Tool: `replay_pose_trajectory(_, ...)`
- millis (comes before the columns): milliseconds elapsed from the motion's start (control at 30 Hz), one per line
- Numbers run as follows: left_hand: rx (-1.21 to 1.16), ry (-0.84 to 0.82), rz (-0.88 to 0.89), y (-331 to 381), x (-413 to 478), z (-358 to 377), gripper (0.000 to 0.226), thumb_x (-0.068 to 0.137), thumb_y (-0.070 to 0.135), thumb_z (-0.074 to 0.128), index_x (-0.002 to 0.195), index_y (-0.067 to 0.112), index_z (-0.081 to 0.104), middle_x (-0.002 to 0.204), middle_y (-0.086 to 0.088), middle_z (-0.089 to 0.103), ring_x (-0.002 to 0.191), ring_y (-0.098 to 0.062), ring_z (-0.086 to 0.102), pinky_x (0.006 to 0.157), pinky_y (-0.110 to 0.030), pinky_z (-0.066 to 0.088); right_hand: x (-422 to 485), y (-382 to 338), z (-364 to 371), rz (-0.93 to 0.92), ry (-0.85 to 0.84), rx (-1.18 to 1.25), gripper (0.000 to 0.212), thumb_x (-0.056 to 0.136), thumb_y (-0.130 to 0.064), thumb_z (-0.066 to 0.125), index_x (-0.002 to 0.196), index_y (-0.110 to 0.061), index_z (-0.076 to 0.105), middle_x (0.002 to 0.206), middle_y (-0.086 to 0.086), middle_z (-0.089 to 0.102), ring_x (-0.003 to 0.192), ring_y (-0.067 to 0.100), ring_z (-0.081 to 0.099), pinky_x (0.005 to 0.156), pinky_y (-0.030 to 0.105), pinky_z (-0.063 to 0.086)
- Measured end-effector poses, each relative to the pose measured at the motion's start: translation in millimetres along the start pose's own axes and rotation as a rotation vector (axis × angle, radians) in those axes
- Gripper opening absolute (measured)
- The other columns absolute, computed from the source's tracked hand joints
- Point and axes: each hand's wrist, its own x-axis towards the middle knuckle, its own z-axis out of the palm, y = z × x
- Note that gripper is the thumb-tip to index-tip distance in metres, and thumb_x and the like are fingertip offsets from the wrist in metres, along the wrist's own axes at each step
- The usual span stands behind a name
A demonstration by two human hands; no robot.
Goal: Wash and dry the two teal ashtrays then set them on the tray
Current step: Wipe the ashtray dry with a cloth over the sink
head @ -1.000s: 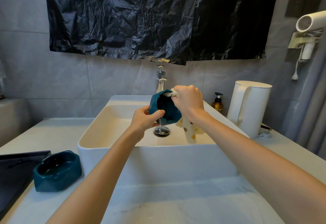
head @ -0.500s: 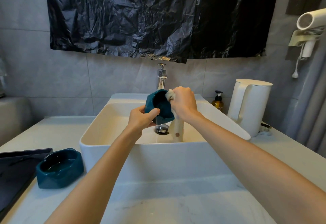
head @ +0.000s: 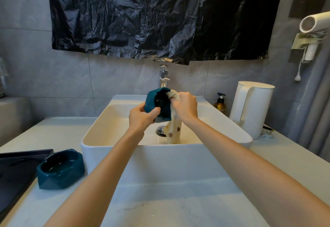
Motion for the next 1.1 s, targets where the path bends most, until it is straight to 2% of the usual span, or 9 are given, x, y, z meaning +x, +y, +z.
replay_pose_trajectory(133,0.062,0.082,0.141,1.6,-3.8,-4.9,0.026,0.080,0.015,0.072,0.104,0.020,0.062,0.084,0.011,0.061,0.078,-0.010,0.060,0.063,-0.016,0.049,-9.0,-5.0,14.6,0.418,-0.096,0.340,0.016,0.087,-0.016,0.059,0.073,-0.008,0.059,0.082,0.010,0.060,0.076,0.027,0.053,0.064,0.030,0.040)
replay_pose_trajectory(267,0.094,0.093,0.193,2.4,-4.5,-5.1,0.033,0.080,0.014,0.073,0.111,0.019,0.062,0.088,0.007,0.061,0.076,-0.009,0.059,0.059,-0.011,0.044,-5.2,-4.6,11.9,0.622,-0.229,0.474,0.030,0.074,-0.021,0.075,0.096,-0.006,0.063,0.099,0.009,0.066,0.092,0.026,0.062,0.081,0.035,0.055)
replay_pose_trajectory(333,0.111,0.065,0.187,1.4,-3.5,-3.2,0.034,0.081,0.014,0.072,0.114,0.017,0.061,0.092,0.005,0.060,0.078,-0.012,0.059,0.059,-0.011,0.044,-1.4,-1.1,6.4,0.563,-0.243,0.379,0.034,0.073,-0.020,0.077,0.100,-0.005,0.063,0.099,0.009,0.065,0.091,0.026,0.061,0.076,0.033,0.053)
replay_pose_trajectory(433,0.114,-0.018,0.152,-2.2,-1.3,-1.0,0.032,0.082,0.014,0.071,0.113,0.016,0.062,0.094,0.002,0.061,0.082,-0.018,0.061,0.062,-0.016,0.049,3.4,4.6,-5.2,0.197,-0.093,0.085,0.012,0.081,-0.015,0.072,0.087,-0.006,0.069,0.085,0.009,0.066,0.078,0.023,0.059,0.059,0.028,0.044)
replay_pose_trajectory(533,0.091,-0.039,0.139,-3.4,0.0,0.8,0.030,0.084,0.015,0.069,0.112,0.017,0.062,0.094,0.002,0.061,0.081,-0.016,0.063,0.064,-0.018,0.052,1.1,3.7,-7.7,-0.088,0.044,-0.039,0.008,0.087,-0.015,0.066,0.090,-0.011,0.072,0.083,0.005,0.068,0.077,0.022,0.061,0.061,0.030,0.050)
replay_pose_trajectory(733,0.039,0.092,0.185,-0.4,0.4,0.4,0.023,0.080,0.017,0.072,0.099,0.024,0.061,0.082,0.011,0.062,0.075,-0.011,0.060,0.066,-0.019,0.051,-15.3,-9.3,12.4,0.399,0.058,0.403,0.023,0.093,-0.024,0.056,0.079,-0.008,0.064,0.078,0.007,0.060,0.076,0.027,0.054,0.063,0.029,0.038)
replay_pose_trajectory(867,0.030,0.170,0.201,-1.8,1.8,-5.1,0.023,0.079,0.019,0.073,0.101,0.019,0.064,0.083,0.005,0.064,0.072,-0.012,0.061,0.064,-0.022,0.051,-23.5,-19.4,33.7,0.744,-0.154,0.723,0.021,0.087,-0.026,0.063,0.094,-0.006,0.060,0.092,0.012,0.066,0.087,0.029,0.065,0.080,0.037,0.056)
replay_pose_trajectory(967,0.040,0.159,0.214,-3.2,2.1,-7.3,0.027,0.081,0.020,0.072,0.107,0.017,0.062,0.088,0.005,0.064,0.080,-0.013,0.063,0.066,-0.023,0.053,-18.7,-21.6,32.7,0.743,-0.216,0.749,0.025,0.080,-0.020,0.070,0.099,-0.007,0.061,0.093,0.013,0.069,0.086,0.028,0.068,0.082,0.044,0.058)
replay_pose_trajectory(1100,0.075,0.009,0.246,-4.8,3.8,-2.4,0.036,0.079,0.017,0.075,0.112,0.016,0.061,0.100,0.001,0.066,0.097,-0.021,0.063,0.071,-0.020,0.052,-10.2,-11.7,18.7,0.609,-0.085,0.540,0.019,0.085,-0.014,0.066,0.102,-0.006,0.062,0.093,0.006,0.060,0.085,0.023,0.057,0.074,0.030,0.049)
